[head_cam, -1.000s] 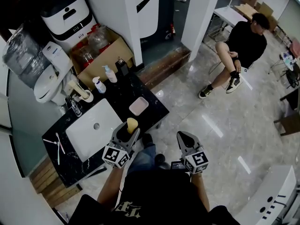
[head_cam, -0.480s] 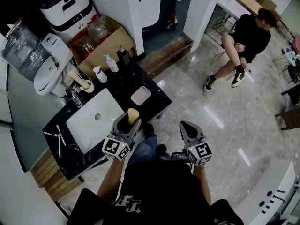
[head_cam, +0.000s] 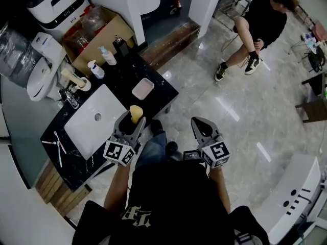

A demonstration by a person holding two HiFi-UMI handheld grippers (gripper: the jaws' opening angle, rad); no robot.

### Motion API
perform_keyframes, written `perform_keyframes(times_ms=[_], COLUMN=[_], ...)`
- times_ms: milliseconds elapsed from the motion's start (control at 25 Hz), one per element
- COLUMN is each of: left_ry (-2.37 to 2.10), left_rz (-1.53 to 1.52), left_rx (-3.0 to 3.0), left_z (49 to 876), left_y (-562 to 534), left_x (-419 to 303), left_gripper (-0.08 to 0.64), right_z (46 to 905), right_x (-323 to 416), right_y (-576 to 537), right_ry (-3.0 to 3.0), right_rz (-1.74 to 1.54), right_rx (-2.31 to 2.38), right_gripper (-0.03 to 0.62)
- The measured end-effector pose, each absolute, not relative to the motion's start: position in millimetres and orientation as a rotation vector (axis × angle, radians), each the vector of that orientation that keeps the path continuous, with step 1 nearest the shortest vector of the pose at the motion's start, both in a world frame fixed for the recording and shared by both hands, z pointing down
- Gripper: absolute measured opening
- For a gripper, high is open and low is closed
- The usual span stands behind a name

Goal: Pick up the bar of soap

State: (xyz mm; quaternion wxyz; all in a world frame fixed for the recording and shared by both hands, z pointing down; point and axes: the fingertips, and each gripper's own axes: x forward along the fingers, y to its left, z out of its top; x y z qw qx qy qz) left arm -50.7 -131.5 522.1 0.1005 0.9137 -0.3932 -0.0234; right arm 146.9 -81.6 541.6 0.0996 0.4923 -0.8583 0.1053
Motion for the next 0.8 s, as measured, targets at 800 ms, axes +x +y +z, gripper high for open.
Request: perform_keyframes(times_ms=[800], left_ry=[-1.14], left_rz=[-0.082], left_rx=[2.718], left_z=[515.6], left_y=[-133.4], left_x=[-50.9], left_gripper=[0.212], right_z=[542.1], right_x=[145.3], right_y=[-80.8], right_ry=[-2.514], right_rz=[0.312], right_rx=[1.468], right_gripper=[0.008])
